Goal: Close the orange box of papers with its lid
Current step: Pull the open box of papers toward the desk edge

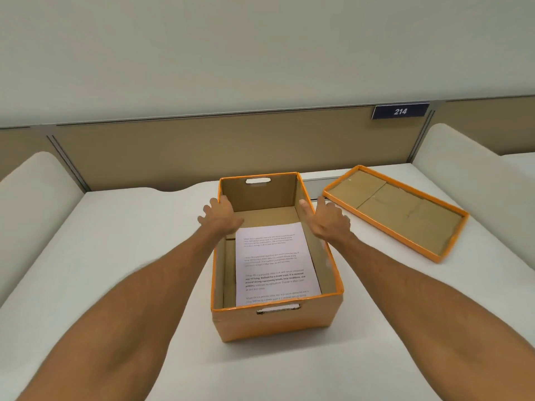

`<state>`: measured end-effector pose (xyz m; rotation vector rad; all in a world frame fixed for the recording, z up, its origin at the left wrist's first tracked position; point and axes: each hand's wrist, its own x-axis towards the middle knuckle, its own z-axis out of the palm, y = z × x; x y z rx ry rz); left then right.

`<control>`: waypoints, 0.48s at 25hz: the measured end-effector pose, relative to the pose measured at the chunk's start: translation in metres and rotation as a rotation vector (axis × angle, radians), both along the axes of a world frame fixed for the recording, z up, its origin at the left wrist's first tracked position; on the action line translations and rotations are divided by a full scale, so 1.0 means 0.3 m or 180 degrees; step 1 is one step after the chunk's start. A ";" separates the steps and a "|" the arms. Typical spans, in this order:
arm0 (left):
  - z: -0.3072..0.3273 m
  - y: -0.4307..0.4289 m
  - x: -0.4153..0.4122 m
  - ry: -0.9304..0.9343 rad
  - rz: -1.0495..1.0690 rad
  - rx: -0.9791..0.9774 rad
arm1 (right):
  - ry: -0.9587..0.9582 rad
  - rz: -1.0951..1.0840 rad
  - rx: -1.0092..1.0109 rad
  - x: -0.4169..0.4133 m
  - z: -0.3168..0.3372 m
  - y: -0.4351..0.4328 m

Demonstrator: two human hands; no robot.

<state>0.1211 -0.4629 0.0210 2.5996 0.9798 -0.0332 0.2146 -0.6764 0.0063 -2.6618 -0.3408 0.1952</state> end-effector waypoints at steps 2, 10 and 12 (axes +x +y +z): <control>0.015 -0.029 0.037 -0.0100 -0.0319 0.0341 | -0.0587 0.0050 -0.0448 -0.001 0.023 -0.037; 0.059 -0.297 0.222 -0.0394 -0.1204 0.0477 | -0.1195 -0.0110 -0.1088 0.044 0.081 -0.257; 0.072 -0.396 0.285 -0.0474 -0.1283 0.0281 | -0.1196 -0.0229 -0.1148 0.083 0.084 -0.338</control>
